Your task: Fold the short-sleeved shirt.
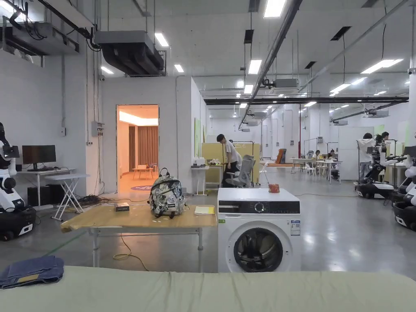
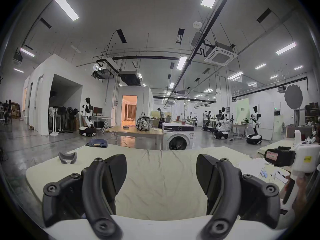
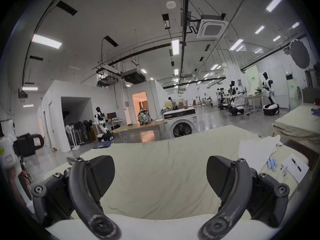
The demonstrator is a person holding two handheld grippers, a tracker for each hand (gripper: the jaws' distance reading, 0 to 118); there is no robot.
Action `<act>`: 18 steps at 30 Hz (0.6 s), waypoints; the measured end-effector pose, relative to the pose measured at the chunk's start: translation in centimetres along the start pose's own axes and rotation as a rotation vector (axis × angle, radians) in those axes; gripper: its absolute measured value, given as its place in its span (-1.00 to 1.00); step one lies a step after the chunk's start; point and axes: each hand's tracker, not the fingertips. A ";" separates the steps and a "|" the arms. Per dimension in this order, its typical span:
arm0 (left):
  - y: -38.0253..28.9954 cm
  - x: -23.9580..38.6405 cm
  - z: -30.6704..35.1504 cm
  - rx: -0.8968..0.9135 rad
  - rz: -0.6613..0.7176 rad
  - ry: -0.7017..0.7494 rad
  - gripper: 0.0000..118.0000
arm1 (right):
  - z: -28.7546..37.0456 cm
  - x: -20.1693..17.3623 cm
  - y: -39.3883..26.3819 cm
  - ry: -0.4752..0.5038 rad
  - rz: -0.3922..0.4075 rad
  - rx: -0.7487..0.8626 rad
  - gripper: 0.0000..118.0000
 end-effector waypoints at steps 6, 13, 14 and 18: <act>0.0 -0.1 0.2 0.030 0.009 0.014 0.43 | 0.0 0.4 0.4 -0.008 -0.047 -0.011 0.88; 0.1 -0.2 0.5 0.060 0.030 -0.004 0.43 | -0.3 0.4 0.4 0.004 -0.092 -0.043 0.89; 0.1 -0.3 0.4 0.052 0.038 -0.012 0.43 | -0.5 0.4 0.5 0.018 -0.114 -0.062 0.89; 0.0 -0.2 0.2 0.036 0.039 -0.011 0.43 | -0.6 0.1 0.5 0.045 -0.174 -0.068 0.89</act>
